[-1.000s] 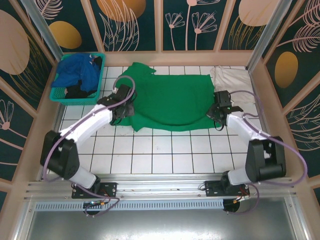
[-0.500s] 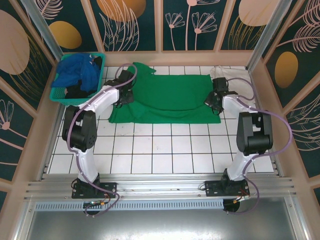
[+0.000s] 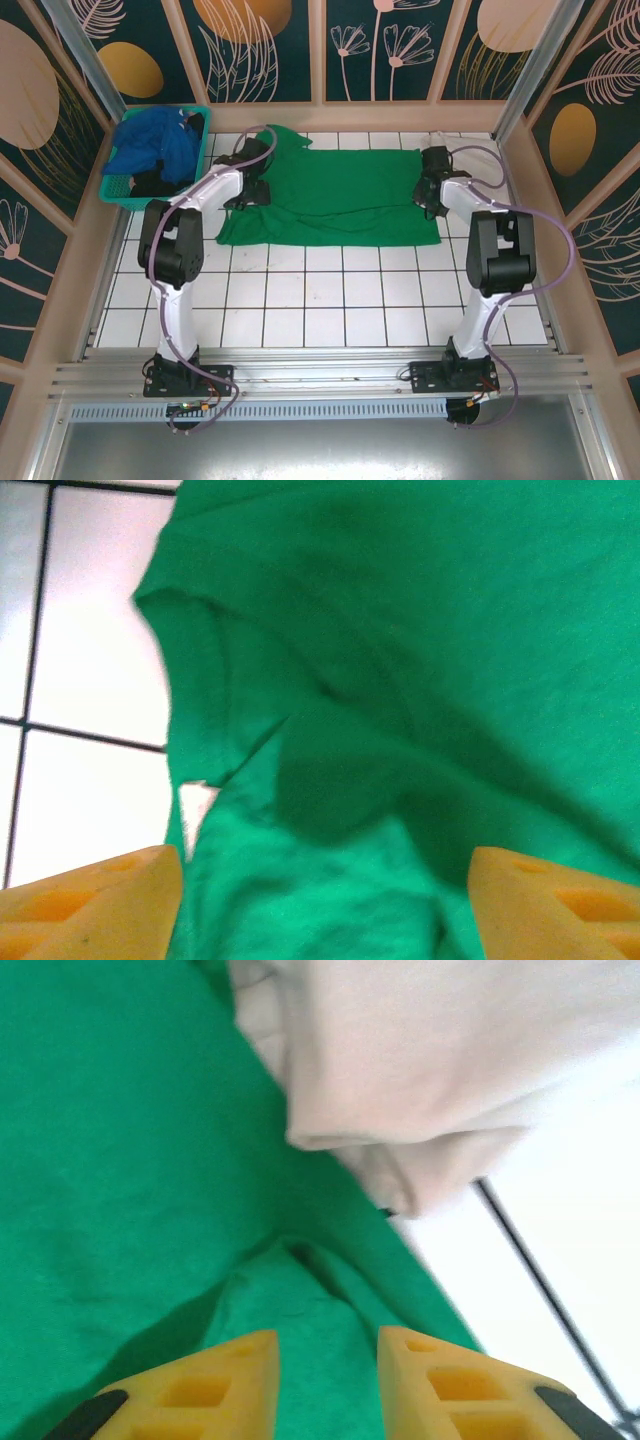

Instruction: Fold and stack the t-shirts

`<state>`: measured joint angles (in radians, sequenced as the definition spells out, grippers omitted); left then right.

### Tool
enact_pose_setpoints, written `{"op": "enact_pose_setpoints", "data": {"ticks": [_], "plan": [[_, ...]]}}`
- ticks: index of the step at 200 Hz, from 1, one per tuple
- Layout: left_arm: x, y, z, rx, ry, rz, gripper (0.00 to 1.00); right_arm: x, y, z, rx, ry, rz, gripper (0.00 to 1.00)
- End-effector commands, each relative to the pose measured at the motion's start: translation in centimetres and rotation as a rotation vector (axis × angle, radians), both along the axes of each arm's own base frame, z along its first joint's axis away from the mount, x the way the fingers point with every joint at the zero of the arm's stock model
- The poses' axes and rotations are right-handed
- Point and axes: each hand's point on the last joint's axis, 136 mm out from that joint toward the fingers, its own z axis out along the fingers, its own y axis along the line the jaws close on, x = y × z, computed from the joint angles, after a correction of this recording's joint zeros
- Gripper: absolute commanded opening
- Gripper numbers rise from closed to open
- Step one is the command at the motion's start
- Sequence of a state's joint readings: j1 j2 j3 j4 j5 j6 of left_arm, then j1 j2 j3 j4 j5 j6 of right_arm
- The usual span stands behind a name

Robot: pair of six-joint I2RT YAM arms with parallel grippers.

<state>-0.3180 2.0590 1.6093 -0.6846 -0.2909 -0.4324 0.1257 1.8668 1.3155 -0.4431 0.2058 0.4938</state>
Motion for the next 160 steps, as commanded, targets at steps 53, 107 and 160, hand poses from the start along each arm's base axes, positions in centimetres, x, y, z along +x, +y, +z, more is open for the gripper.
{"op": "enact_pose_setpoints", "data": {"ticks": [53, 107, 160], "plan": [[-7.1, 3.5, -4.5, 0.011, 0.065, 0.070, 0.68, -7.1, 3.0, -4.5, 0.054, 0.040, 0.098, 0.35], [-9.1, 5.5, -6.9, 0.004, 0.106, 0.133, 0.06, -9.7, 0.2, -7.1, 0.044, 0.124, 0.010, 0.13], [-15.7, 6.5, -6.4, -0.064, 0.126, 0.231, 0.00, -13.2, -0.2, -6.7, 0.102, 0.140, -0.022, 0.00]]}}
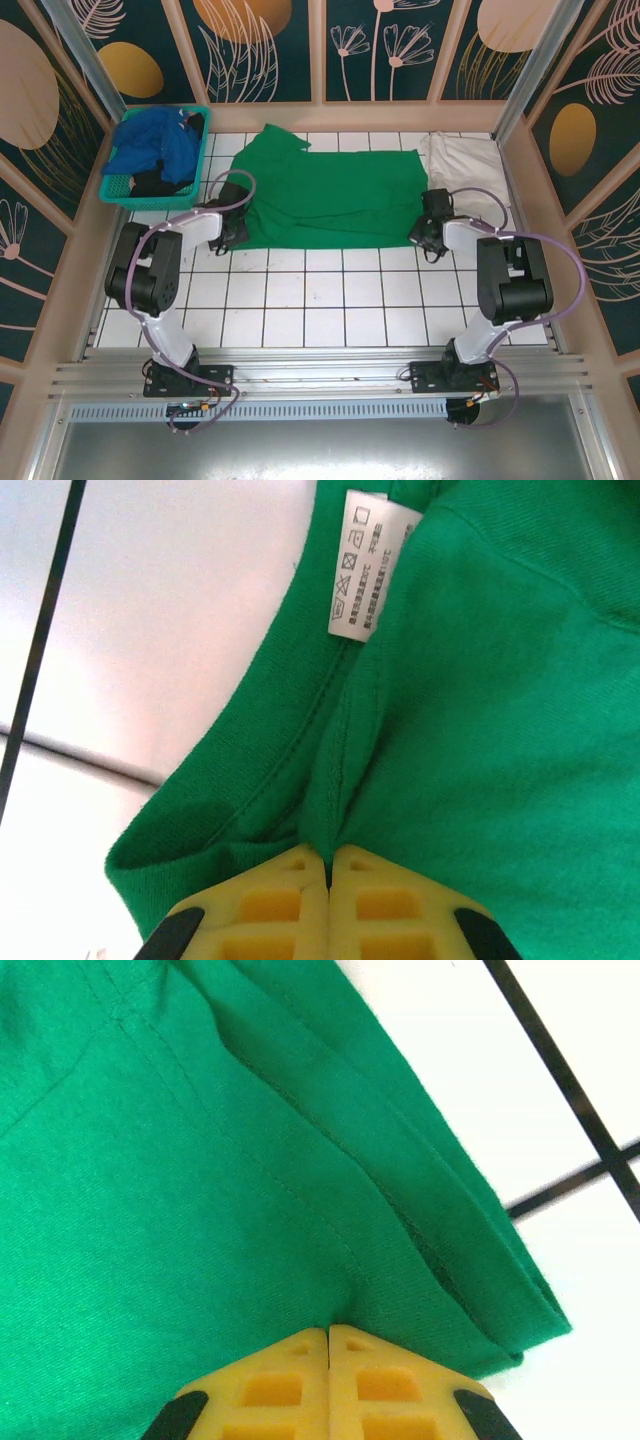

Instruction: Fold and stack the t-shirts

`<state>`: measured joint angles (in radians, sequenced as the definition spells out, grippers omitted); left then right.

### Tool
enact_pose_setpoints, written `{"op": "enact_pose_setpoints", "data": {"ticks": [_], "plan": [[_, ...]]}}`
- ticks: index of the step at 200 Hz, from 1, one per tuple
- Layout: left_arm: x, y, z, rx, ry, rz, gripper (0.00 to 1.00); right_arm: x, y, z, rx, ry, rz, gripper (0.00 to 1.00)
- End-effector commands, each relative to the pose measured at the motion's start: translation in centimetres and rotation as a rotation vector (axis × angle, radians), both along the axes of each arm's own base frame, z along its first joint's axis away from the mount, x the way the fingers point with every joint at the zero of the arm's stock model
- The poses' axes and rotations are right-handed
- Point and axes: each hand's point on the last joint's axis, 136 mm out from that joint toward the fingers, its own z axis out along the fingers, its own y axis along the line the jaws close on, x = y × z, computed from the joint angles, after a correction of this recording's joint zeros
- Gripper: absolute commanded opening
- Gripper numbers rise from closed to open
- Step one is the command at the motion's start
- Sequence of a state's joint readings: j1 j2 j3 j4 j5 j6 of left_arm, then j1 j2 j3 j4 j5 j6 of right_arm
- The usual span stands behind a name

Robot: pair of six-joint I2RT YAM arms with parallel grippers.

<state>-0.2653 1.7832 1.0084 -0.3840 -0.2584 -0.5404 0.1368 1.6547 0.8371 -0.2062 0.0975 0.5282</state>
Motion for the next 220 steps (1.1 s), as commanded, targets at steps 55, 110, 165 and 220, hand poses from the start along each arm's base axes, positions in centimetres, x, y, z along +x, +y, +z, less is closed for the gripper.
{"op": "enact_pose_setpoints", "data": {"ticks": [55, 110, 165, 220], "plan": [[-8.7, 0.8, 3.3, -0.148, 0.000, 0.097, 0.43, -7.1, -0.2, 2.5, 0.028, 0.041, -0.045, 0.19], [-8.0, -7.0, 5.8, -0.317, -0.089, -0.076, 0.49, -4.3, 1.0, 7.4, 0.055, -0.118, -0.001, 0.37], [-6.6, -9.6, 2.9, -0.346, -0.045, -0.117, 0.53, -4.0, 2.1, 6.7, 0.085, -0.113, 0.036, 0.37], [-5.4, -10.3, 1.6, -0.331, -0.020, -0.123, 0.16, -4.6, 2.0, 5.9, 0.082, -0.105, 0.036, 0.37]]}}
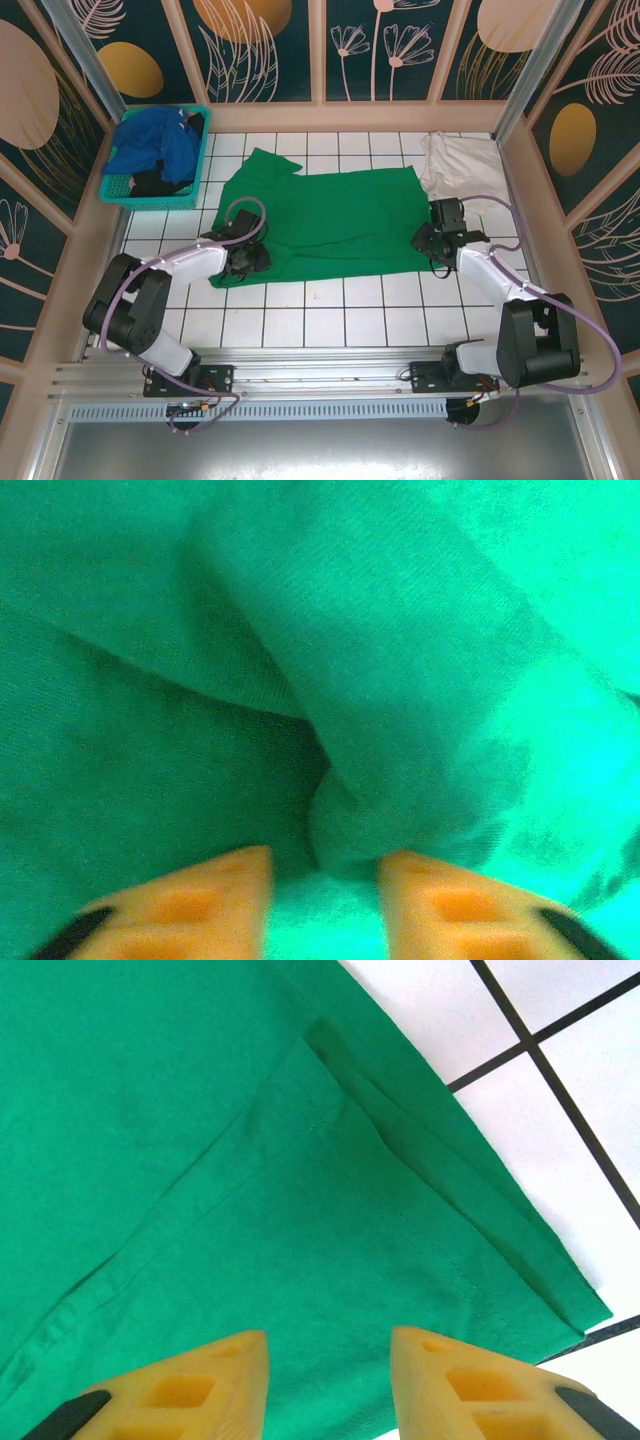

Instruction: Fold and stack the t-shirts

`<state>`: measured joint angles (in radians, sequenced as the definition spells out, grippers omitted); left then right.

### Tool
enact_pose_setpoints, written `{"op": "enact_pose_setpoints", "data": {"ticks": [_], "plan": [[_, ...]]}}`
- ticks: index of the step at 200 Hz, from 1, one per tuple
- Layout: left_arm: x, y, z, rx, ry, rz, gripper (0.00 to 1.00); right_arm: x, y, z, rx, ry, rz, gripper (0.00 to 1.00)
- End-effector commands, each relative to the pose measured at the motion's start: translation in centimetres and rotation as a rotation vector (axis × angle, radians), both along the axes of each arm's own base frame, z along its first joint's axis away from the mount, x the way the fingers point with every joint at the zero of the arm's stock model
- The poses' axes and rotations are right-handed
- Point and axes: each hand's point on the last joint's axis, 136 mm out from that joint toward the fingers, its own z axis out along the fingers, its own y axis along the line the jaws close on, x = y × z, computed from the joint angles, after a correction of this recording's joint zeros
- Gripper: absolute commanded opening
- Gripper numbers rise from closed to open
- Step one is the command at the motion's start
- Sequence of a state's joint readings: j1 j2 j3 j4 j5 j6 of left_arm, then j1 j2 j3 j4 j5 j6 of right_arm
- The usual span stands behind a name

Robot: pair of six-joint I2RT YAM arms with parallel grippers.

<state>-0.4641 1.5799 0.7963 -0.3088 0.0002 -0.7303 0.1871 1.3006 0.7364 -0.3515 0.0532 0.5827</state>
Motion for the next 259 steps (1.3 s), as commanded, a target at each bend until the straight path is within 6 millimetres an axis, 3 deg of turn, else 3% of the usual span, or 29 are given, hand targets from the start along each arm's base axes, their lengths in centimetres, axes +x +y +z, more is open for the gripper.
{"op": "enact_pose_setpoints", "data": {"ticks": [1, 38, 52, 77, 85, 104, 125, 142, 160, 174, 186, 216, 228, 245, 259], "plan": [[1.7, -0.9, 1.2, -0.013, -0.047, -0.006, 0.15, -0.2, 0.1, -0.2, -0.001, -0.006, 0.011, 0.37], [3.5, -1.2, 2.5, 0.024, -0.066, -0.021, 0.02, -0.1, 0.3, -0.1, -0.001, -0.011, 0.019, 0.37], [3.7, -0.9, 2.1, 0.055, -0.052, -0.024, 0.01, 0.0, 0.3, -0.1, -0.001, -0.013, 0.019, 0.37], [5.9, -1.7, 3.5, 0.069, -0.087, -0.038, 0.00, 0.1, 0.4, -0.1, 0.004, -0.016, 0.023, 0.37], [6.5, -1.9, 2.7, 0.091, -0.065, -0.048, 0.00, 0.2, 0.5, -0.2, 0.005, -0.016, 0.027, 0.37], [8.7, -2.2, 3.0, 0.140, -0.068, -0.065, 0.00, 0.8, 0.4, -0.1, -0.012, -0.016, 0.031, 0.37], [11.4, -2.4, 3.0, 0.197, -0.073, -0.078, 0.07, 2.0, 0.3, 0.3, -0.035, -0.019, 0.040, 0.37], [13.6, -2.4, 2.9, 0.235, -0.076, -0.086, 0.32, 3.2, 0.5, 0.5, -0.044, -0.025, 0.053, 0.37], [15.6, -2.2, 3.0, 0.267, -0.083, -0.090, 0.35, 4.5, 0.9, 0.5, -0.047, -0.020, 0.072, 0.37], [16.7, -1.4, 3.0, 0.285, -0.081, -0.078, 0.47, 5.4, 1.2, 0.6, -0.048, -0.014, 0.081, 0.37], [17.1, -0.3, 3.6, 0.302, -0.082, -0.055, 0.63, 5.9, 1.8, 0.6, -0.039, -0.009, 0.101, 0.37], [15.6, 2.6, 5.6, 0.320, -0.113, -0.017, 0.70, 5.8, 3.2, 1.1, -0.022, -0.027, 0.141, 0.37], [14.1, 3.4, 6.1, 0.330, -0.122, -0.013, 0.79, 5.1, 6.6, 1.9, 0.022, -0.059, 0.215, 0.37], [12.0, 4.1, 6.2, 0.299, -0.118, -0.006, 0.79, 3.0, 15.0, 3.2, 0.034, -0.156, 0.458, 0.40], [10.6, 4.5, 6.4, 0.262, -0.128, 0.024, 0.78, 1.6, 20.4, 3.5, 0.038, -0.210, 0.603, 0.41]]}}
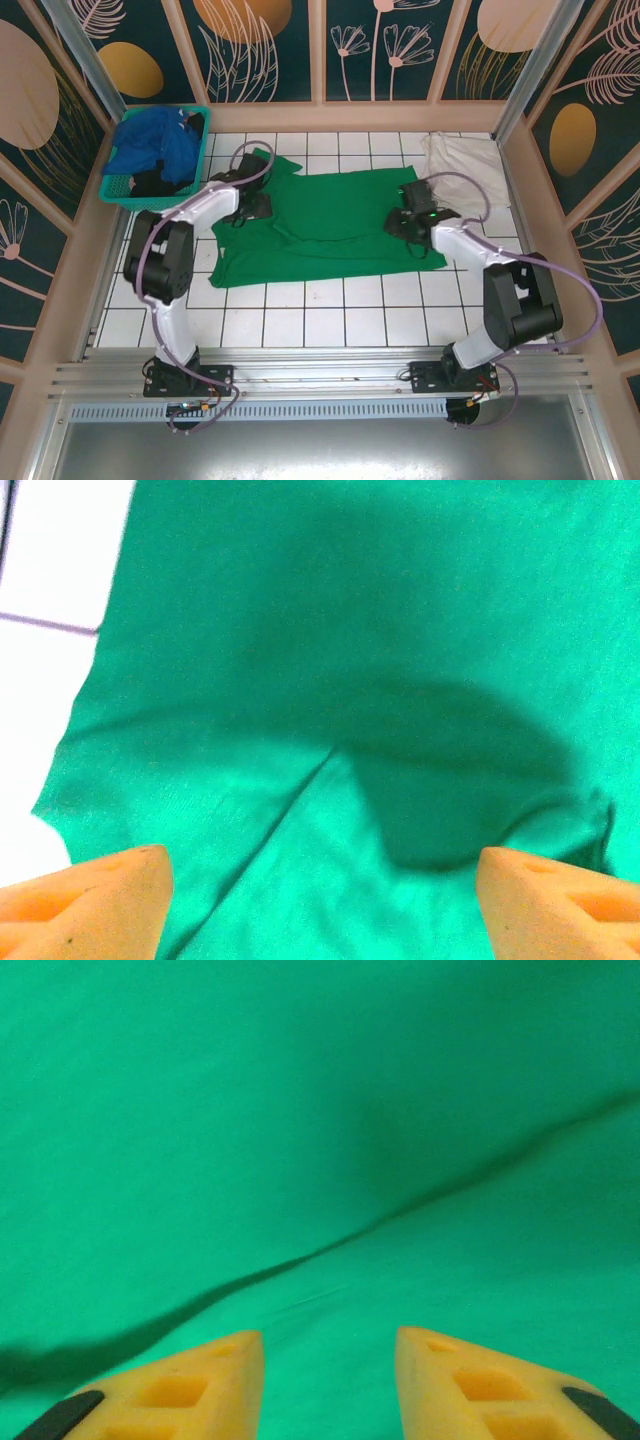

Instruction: Fold and stack the t-shirts

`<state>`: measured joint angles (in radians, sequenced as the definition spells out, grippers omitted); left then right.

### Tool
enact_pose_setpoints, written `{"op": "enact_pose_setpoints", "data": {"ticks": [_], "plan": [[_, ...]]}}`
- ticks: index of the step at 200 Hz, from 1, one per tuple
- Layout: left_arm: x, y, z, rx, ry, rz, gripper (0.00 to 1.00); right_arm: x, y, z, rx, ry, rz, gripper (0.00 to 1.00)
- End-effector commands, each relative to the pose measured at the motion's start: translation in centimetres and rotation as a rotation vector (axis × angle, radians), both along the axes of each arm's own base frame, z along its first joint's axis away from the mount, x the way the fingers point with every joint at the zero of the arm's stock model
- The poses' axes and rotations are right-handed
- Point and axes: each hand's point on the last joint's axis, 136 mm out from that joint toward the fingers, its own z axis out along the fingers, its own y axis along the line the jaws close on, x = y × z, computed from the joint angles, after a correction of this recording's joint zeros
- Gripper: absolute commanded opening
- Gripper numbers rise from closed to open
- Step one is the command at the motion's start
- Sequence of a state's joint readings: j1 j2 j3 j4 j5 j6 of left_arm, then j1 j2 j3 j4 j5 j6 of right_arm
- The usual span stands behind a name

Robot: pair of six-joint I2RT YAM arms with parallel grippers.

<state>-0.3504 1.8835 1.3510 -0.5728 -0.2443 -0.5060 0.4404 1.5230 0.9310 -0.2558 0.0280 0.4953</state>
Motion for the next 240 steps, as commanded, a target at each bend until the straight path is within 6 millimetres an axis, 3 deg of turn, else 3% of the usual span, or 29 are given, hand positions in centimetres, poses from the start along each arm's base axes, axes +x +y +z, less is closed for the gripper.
{"op": "enact_pose_setpoints", "data": {"ticks": [1, 11, 27, 54, 76, 98, 113, 134, 151, 174, 186, 197, 212, 219, 227, 240], "plan": [[-1.8, 0.5, 1.5, -0.044, -0.047, 0.020, 0.78, -2.2, 9.6, 2.3, 0.059, -0.132, 0.275, 0.41], [-2.8, 0.6, 1.1, -0.074, -0.052, 0.029, 0.78, -2.7, 12.8, 2.4, 0.047, -0.163, 0.371, 0.42], [-4.9, 0.9, 0.1, -0.110, -0.034, 0.042, 0.77, -2.1, 16.1, 2.2, -0.059, -0.212, 0.443, 0.46], [-9.2, 2.6, -3.0, -0.115, 0.036, 0.105, 0.77, -1.1, 20.4, -0.1, -0.200, -0.203, 0.553, 0.51], [-11.7, 3.5, -5.0, -0.151, 0.063, 0.144, 0.77, -0.4, 22.6, -2.1, -0.242, -0.178, 0.605, 0.52], [-13.6, 4.6, -6.9, -0.125, 0.114, 0.174, 0.77, 1.1, 22.9, -3.8, -0.303, -0.158, 0.593, 0.52], [-14.6, 5.3, -7.7, -0.105, 0.139, 0.196, 0.77, 2.8, 21.8, -4.2, -0.320, -0.144, 0.530, 0.51], [-15.9, 6.4, -8.2, -0.079, 0.158, 0.227, 0.77, 5.5, 18.7, -4.4, -0.295, -0.117, 0.406, 0.47], [-16.8, 6.9, -8.2, -0.069, 0.163, 0.237, 0.77, 6.6, 16.8, -4.5, -0.266, -0.083, 0.362, 0.47], [-16.1, 6.8, -6.7, -0.073, 0.134, 0.240, 0.77, 6.9, 16.7, -2.1, -0.201, -0.116, 0.388, 0.49], [-14.5, 6.4, -4.5, -0.087, 0.089, 0.229, 0.78, 7.3, 15.8, -0.2, -0.196, -0.134, 0.377, 0.51], [-12.5, 5.9, -1.9, -0.105, 0.028, 0.205, 0.82, 8.4, 13.5, 1.3, -0.223, -0.154, 0.318, 0.52], [-8.9, 5.0, 2.1, -0.120, -0.083, 0.164, 0.94, 10.5, 9.1, 2.5, -0.266, -0.174, 0.208, 0.53], [-7.1, 4.5, 3.9, -0.124, -0.123, 0.141, 0.95, 11.2, 7.6, 2.5, -0.282, -0.173, 0.174, 0.53], [-4.6, 3.8, 5.7, -0.126, -0.164, 0.114, 0.96, 12.8, 4.3, 2.5, -0.300, -0.161, 0.096, 0.53], [-0.6, 2.9, 7.0, -0.100, -0.196, 0.079, 0.96, 14.6, 0.7, 1.9, -0.317, -0.143, 0.025, 0.53]]}}
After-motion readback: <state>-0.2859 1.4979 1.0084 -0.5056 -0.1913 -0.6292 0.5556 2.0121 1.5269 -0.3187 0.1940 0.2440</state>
